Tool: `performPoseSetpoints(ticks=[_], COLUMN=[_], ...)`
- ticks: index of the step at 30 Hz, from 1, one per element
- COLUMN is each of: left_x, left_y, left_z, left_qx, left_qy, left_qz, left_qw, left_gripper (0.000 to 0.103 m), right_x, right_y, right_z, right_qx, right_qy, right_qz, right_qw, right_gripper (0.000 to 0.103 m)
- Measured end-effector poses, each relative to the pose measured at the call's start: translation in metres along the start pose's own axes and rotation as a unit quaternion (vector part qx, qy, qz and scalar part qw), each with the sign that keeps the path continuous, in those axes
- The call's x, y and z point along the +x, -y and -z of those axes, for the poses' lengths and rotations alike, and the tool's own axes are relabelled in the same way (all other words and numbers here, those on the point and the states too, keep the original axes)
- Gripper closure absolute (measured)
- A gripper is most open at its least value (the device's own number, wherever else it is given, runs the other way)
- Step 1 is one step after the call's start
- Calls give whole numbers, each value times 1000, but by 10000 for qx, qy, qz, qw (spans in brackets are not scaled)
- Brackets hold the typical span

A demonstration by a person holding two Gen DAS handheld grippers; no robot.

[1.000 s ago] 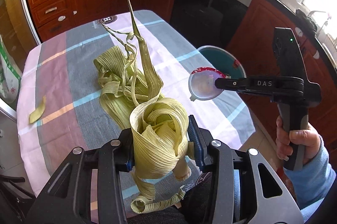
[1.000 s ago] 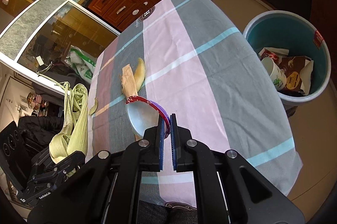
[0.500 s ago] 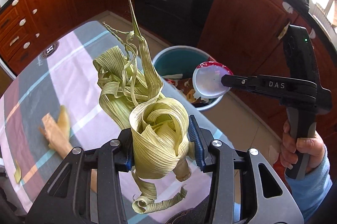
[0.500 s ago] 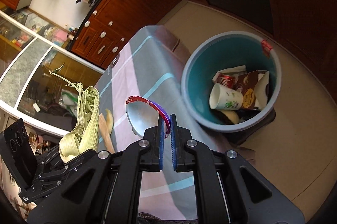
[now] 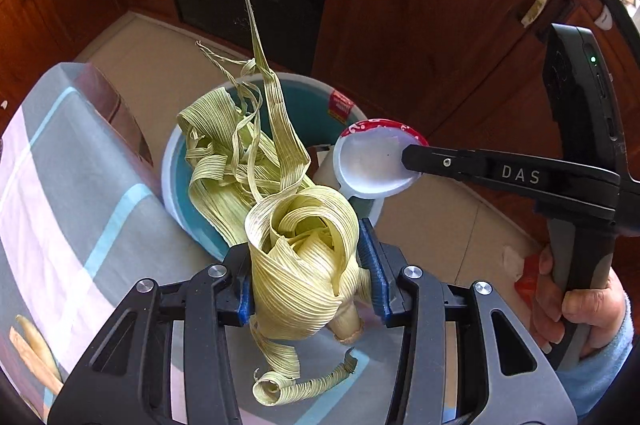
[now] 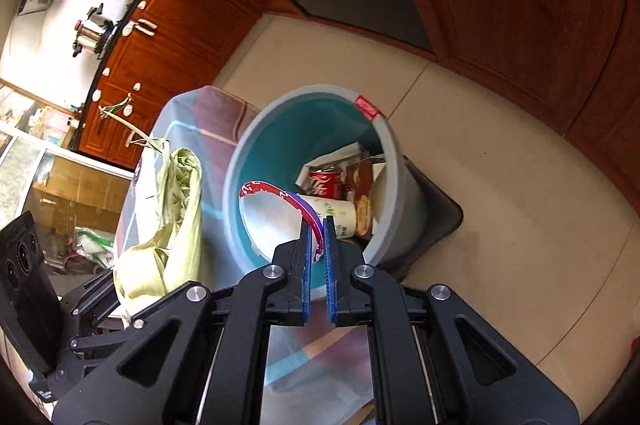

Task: Collect trash
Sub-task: 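Open left tool to drop the husks while right tool drops the wrapper, then move both tools back over the table toward the paper strip and rind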

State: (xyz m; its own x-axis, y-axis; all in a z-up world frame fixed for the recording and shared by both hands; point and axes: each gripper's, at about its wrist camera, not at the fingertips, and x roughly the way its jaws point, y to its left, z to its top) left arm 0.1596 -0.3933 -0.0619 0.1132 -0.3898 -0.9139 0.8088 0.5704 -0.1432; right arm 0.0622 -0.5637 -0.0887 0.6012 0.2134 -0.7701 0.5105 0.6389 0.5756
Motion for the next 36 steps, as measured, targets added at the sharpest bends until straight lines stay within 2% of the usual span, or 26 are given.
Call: performPoseSetpoints(ticks=[4, 6, 10, 15, 16, 17, 18, 19, 22, 25, 36], left_x=[23, 31, 33, 26, 24, 21, 18, 15, 6, 1, -24], left_y=[-7, -12, -15, -27, -31, -34, -37, -38, -41, -47, -49], left_z=[-10, -13, -15, -13, -12, -10, -8, -8, -6, 1, 29], left_qx=[-70, -156, -232, -231, -262, -298, -332, -364, -469, -540, -642], left_qy=[-155, -203, -178, -44, -18, 13, 38, 56, 79, 73, 161], left_qz=[116, 193, 148, -62, -58, -50, -51, -57, -48, -22, -137], left_qw=[9998, 9995, 9995, 9997, 9996, 9995, 9994, 9993, 9989, 9985, 9977], left_gripper=[57, 52, 29, 17, 14, 11, 9, 8, 6, 6, 4], right_x=[14, 17, 28, 35, 36, 38, 38, 38, 35, 36, 30], right_y=[4, 4, 4, 1, 0, -1, -2, -4, -13, -17, -45], right_z=[-9, -12, -16, -13, -13, -13, -13, -12, -10, -9, 9], right_qx=[9, 4, -2, -56, -75, -60, -27, -29, -152, -59, -178], right_qy=[-40, -31, -51, -124, -144, -161, -151, -91, -28, -83, -217], right_qz=[157, 217, 283, 328, 323, 295, 269, 294, 392, 381, 436], right_qw=[9999, 9998, 9996, 9994, 9993, 9994, 9995, 9995, 9991, 9992, 9987], right_gripper=[97, 97, 95, 94, 87, 75, 39, 24, 24, 17, 16])
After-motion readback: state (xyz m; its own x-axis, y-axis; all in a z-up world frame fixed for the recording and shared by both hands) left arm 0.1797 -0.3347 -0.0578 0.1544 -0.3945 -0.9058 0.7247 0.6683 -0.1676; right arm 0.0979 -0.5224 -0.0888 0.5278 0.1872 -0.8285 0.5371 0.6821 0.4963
